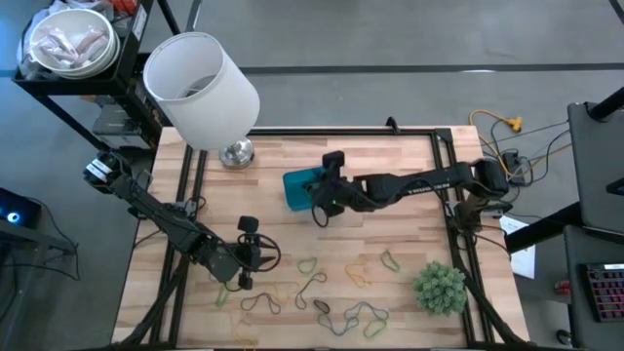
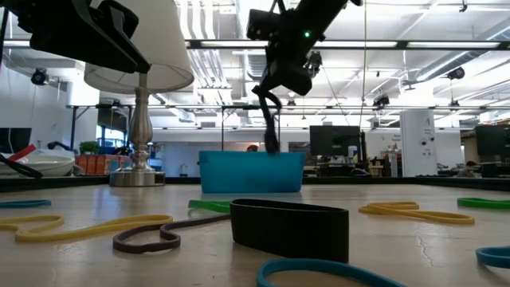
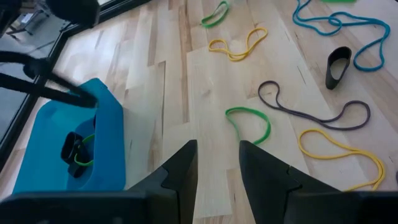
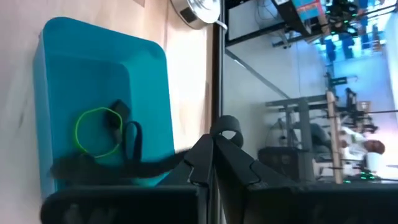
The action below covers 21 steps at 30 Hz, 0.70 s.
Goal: Pick and place rubber bands into bin
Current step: Put the black rubber band into the blue bin
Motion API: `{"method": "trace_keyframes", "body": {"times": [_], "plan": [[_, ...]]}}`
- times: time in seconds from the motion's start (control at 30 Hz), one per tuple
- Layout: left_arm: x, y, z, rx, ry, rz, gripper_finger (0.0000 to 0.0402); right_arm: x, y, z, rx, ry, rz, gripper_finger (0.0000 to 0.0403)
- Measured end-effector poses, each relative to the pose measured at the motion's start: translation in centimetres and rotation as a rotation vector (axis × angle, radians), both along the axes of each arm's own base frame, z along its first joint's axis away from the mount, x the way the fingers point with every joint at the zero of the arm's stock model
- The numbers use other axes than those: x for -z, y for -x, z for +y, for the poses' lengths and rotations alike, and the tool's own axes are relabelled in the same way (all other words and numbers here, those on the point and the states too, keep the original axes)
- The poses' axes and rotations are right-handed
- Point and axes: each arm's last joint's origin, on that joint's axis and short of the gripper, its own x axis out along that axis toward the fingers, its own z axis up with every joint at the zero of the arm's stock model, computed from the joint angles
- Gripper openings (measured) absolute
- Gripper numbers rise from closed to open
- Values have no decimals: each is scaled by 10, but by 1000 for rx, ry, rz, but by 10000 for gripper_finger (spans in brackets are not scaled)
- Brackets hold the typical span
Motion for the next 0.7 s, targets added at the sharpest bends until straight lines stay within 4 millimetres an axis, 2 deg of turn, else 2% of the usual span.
{"method": "trace_keyframes", "body": {"times": [0.3, 0.7], "plan": [[0, 0, 0, 0, 0, 0, 102, 2, 0, -20, 6, -106, -23, 8], [0, 0, 0, 0, 0, 0, 102, 11, 0, -31, 16, -184, -15, 9]]}}
